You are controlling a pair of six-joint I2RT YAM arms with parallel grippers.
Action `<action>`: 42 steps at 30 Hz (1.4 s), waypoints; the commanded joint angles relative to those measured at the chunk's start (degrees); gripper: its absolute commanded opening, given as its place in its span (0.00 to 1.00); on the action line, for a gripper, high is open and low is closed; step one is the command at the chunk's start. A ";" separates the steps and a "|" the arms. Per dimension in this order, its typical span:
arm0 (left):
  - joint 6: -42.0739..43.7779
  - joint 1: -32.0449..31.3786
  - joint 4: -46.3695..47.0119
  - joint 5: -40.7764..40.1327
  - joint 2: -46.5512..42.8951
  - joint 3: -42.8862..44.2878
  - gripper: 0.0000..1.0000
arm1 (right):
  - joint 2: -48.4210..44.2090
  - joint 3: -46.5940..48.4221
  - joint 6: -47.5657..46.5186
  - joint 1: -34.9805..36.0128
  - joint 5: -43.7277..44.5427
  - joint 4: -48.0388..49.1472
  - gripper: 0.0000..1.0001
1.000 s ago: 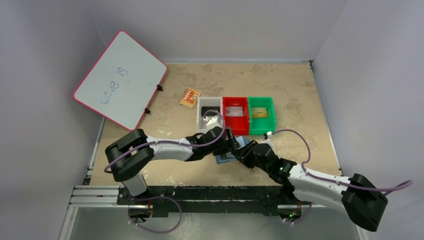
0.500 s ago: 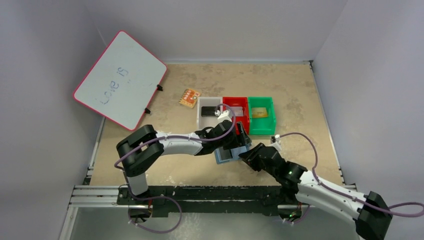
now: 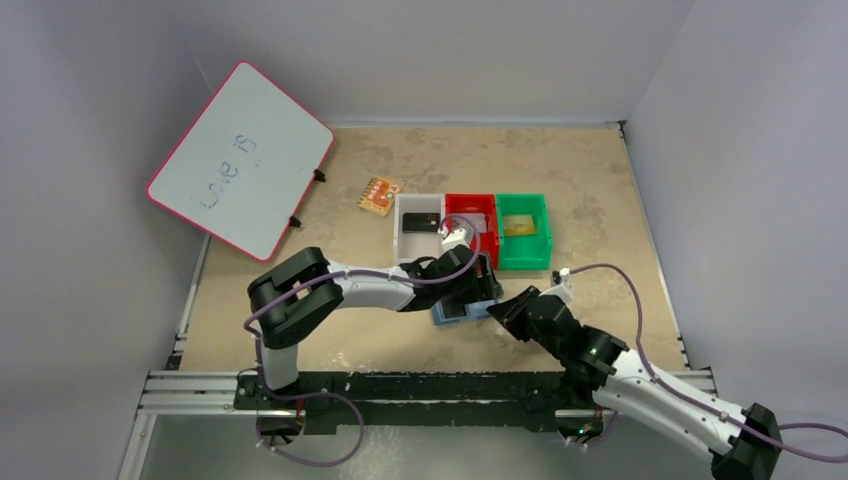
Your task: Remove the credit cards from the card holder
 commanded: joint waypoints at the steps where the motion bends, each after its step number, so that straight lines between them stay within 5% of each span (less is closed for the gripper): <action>1: 2.91 -0.38 -3.13 -3.77 -4.93 1.30 0.70 | 4.43 3.84 -2.37 -0.10 3.55 0.48 0.24; 12: 4.75 -0.38 -11.96 -15.09 -17.29 -3.56 0.70 | 18.56 9.54 -12.22 -0.15 1.56 11.03 0.23; 22: 1.96 -0.34 -18.83 -24.21 -28.44 -10.84 0.71 | 32.69 17.30 -22.06 -4.26 -2.52 11.05 0.34; 42: 0.50 -0.37 -19.92 -23.33 -31.05 -15.99 0.71 | 48.25 31.57 -33.72 -10.38 3.62 -2.14 0.36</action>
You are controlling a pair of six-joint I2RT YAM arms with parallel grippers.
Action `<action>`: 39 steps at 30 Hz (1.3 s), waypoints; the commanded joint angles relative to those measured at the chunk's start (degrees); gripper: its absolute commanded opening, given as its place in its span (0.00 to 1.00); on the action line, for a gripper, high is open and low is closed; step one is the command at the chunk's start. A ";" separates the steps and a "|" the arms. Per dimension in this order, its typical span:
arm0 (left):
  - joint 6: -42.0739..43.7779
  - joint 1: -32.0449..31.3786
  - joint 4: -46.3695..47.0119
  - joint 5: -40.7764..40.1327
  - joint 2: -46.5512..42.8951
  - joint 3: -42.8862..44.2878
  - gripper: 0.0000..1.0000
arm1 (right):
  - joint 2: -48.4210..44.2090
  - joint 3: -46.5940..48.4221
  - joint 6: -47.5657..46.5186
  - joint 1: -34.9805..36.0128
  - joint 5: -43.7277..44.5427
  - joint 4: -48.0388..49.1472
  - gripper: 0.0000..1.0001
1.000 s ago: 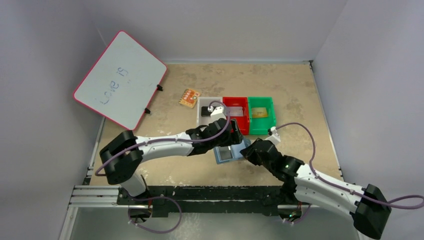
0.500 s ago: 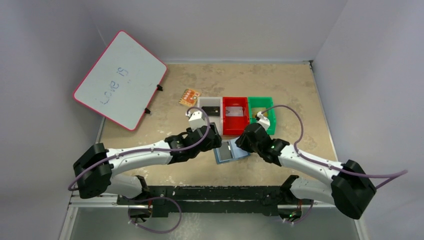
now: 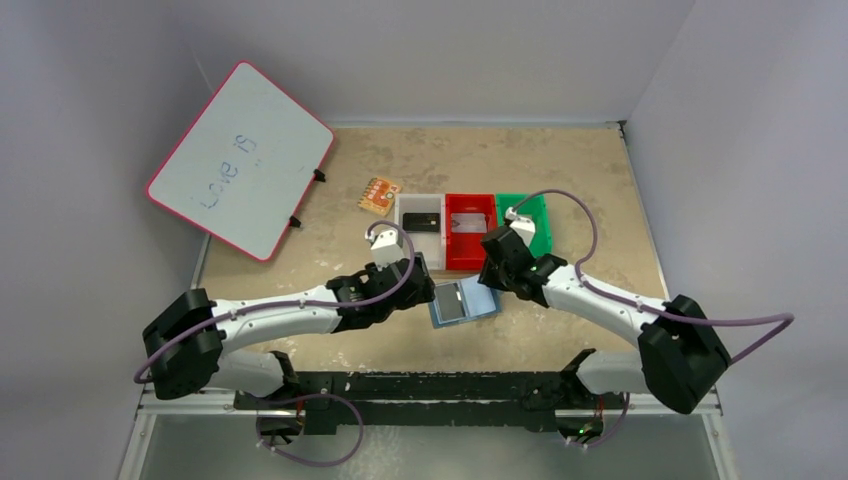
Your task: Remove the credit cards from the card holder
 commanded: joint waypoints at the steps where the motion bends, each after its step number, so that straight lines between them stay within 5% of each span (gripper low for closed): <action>1: 0.35 -0.14 1.55 0.21 1.07 1.19 0.71 | 1.59 2.57 -1.41 -0.22 2.84 -2.71 0.37; 17: 1.27 -0.14 2.42 1.93 3.46 1.87 0.71 | 4.71 -1.14 -1.53 -0.31 -2.51 -0.22 0.41; 39: 2.55 -0.16 2.56 3.13 6.15 2.79 0.69 | -3.91 -7.03 -1.38 0.57 -9.64 3.78 0.35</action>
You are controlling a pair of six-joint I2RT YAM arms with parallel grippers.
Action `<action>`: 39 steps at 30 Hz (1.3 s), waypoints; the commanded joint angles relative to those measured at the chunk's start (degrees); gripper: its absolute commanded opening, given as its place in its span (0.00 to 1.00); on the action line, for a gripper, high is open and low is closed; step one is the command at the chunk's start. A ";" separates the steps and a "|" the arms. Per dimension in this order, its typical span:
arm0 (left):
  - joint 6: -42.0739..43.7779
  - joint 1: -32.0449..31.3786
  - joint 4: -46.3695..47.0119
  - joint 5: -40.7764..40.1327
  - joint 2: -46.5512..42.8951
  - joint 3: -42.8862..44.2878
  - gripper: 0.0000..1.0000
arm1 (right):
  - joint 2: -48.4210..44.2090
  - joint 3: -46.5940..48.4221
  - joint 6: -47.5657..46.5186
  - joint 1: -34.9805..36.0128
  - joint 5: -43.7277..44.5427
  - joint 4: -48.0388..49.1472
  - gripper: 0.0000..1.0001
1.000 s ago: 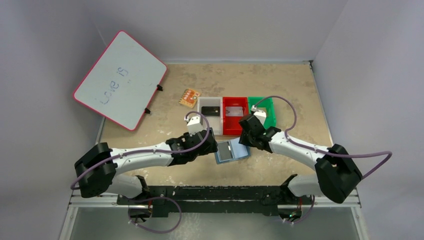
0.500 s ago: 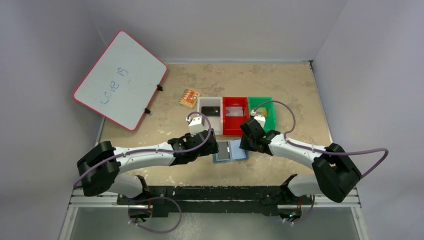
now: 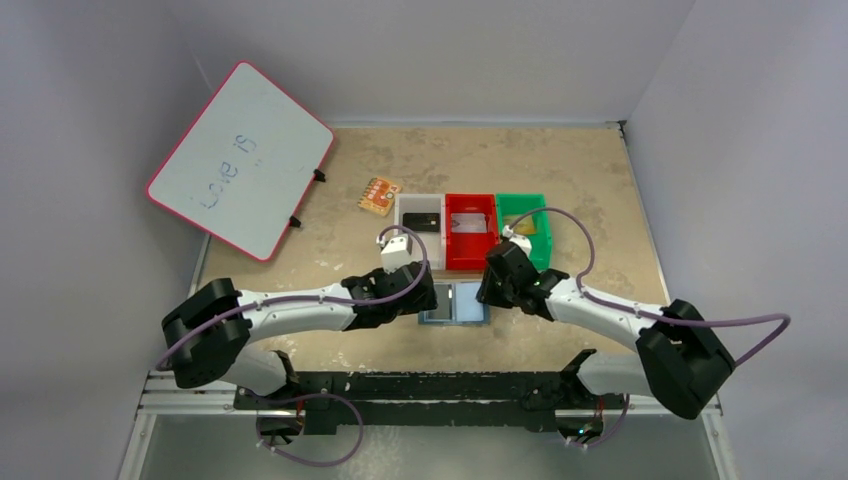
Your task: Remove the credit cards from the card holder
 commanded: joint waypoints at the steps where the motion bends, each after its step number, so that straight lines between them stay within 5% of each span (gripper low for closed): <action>1: 1.48 -0.16 1.49 -0.15 -0.09 2.72 0.69 | -4.25 1.23 -0.59 0.40 -0.82 -1.60 0.35; 9: 1.83 -0.09 0.12 -1.17 0.00 3.63 0.69 | -7.86 3.58 -1.53 0.40 -1.72 -2.93 0.37; 24: 0.42 0.35 -0.15 -2.43 -1.90 2.87 0.68 | -5.17 -2.97 4.43 0.40 -17.04 18.37 0.36; 39: 0.28 4.01 7.74 8.02 -0.56 0.48 0.54 | 2.25 -7.06 7.77 0.40 -20.01 25.37 0.33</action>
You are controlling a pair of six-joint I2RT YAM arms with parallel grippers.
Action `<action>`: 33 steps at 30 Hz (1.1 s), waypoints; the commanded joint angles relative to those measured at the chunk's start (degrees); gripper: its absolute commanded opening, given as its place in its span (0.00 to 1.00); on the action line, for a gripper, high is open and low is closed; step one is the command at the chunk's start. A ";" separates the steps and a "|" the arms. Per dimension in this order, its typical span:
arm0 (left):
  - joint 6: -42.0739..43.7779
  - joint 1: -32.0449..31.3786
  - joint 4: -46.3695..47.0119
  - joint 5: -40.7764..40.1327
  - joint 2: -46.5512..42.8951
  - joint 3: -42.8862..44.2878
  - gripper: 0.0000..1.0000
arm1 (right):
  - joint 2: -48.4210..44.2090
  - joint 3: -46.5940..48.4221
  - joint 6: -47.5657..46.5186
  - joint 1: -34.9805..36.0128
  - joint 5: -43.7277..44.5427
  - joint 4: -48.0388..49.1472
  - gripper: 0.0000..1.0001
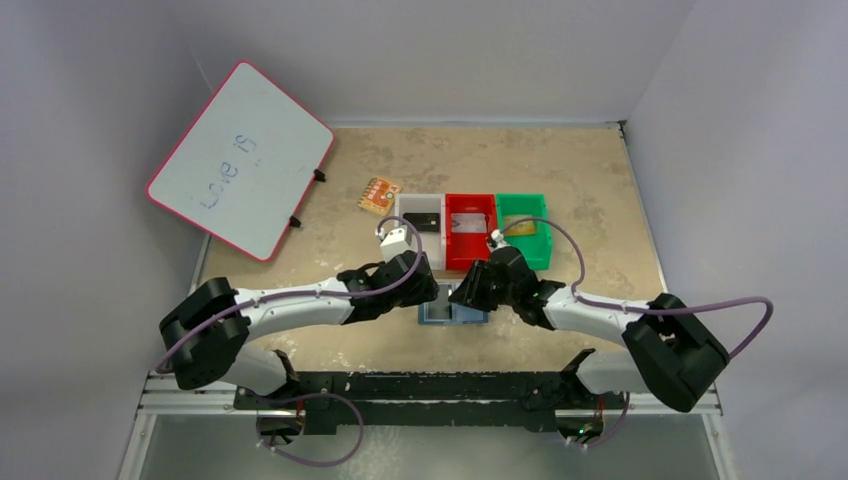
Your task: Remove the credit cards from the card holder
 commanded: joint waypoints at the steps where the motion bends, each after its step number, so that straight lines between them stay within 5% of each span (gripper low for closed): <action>1: 0.03 0.97 4.85 3.81 -0.10 -0.30 0.53 | 1.71 -0.58 1.45 0.14 -1.93 3.99 0.33; 19: 2.00 1.15 4.95 7.55 7.83 2.14 0.43 | 4.37 -2.73 5.90 0.14 -1.83 7.75 0.29; 33: 4.91 0.97 2.18 7.51 9.60 2.15 0.20 | 5.49 -5.45 9.56 0.07 -1.85 12.57 0.19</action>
